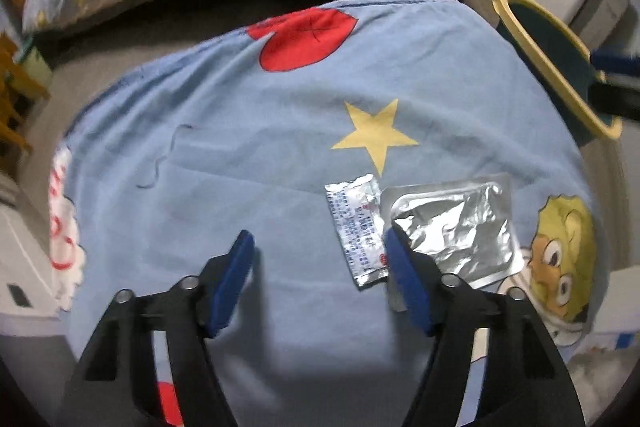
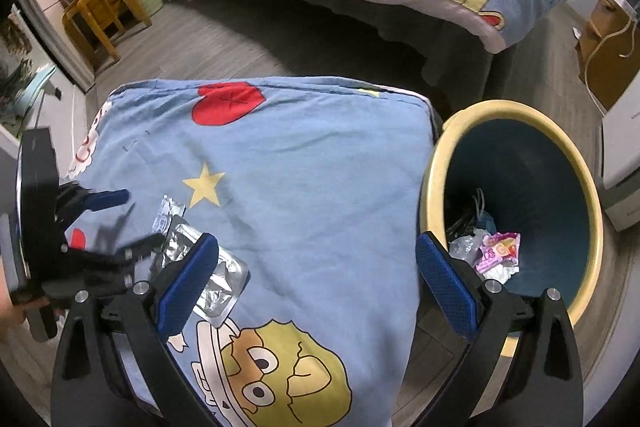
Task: Collect trash
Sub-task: 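Move both grippers back above the two foil packs, then grasp the small white medicine packet with the left gripper while the right gripper grasps the foil tray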
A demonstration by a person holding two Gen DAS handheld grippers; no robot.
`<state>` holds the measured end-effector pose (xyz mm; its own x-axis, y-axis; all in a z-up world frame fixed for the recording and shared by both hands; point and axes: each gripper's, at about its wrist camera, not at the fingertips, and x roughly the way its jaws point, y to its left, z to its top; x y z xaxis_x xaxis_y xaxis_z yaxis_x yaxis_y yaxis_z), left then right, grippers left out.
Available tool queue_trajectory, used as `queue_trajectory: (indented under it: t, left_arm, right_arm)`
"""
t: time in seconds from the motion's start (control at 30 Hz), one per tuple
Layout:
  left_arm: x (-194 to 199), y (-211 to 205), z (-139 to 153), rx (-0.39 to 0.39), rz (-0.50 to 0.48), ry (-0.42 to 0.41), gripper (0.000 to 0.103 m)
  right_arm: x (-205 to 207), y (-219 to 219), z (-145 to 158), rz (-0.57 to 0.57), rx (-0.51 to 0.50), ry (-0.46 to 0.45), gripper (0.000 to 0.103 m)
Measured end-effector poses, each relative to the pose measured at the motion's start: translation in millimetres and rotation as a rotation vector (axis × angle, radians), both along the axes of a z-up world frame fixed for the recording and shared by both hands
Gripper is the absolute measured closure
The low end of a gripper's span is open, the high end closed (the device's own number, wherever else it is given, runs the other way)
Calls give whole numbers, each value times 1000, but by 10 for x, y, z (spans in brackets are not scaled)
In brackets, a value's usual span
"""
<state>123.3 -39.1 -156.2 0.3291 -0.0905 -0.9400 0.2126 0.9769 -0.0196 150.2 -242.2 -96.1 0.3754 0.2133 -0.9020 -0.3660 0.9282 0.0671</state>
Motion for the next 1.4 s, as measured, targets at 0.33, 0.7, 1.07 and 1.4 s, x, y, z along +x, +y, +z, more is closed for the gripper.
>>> queue_trajectory:
  t: [0.33, 0.7, 1.07, 1.4]
  left_arm:
    - [-17, -103, -47, -49, -65, 13, 71]
    - [-7, 82, 170, -40, -47, -21, 82]
    - [35, 309, 230, -70, -7, -21, 82]
    - [30, 387, 217, -84, -10, -22, 82]
  right_arm:
    - [-84, 143, -139, 100, -49, 19, 6]
    - [-273, 509, -317, 292, -72, 41, 6]
    - [-542, 1114, -699, 538, -217, 67, 6]
    - [-426, 1274, -880, 497, -234, 141, 8]
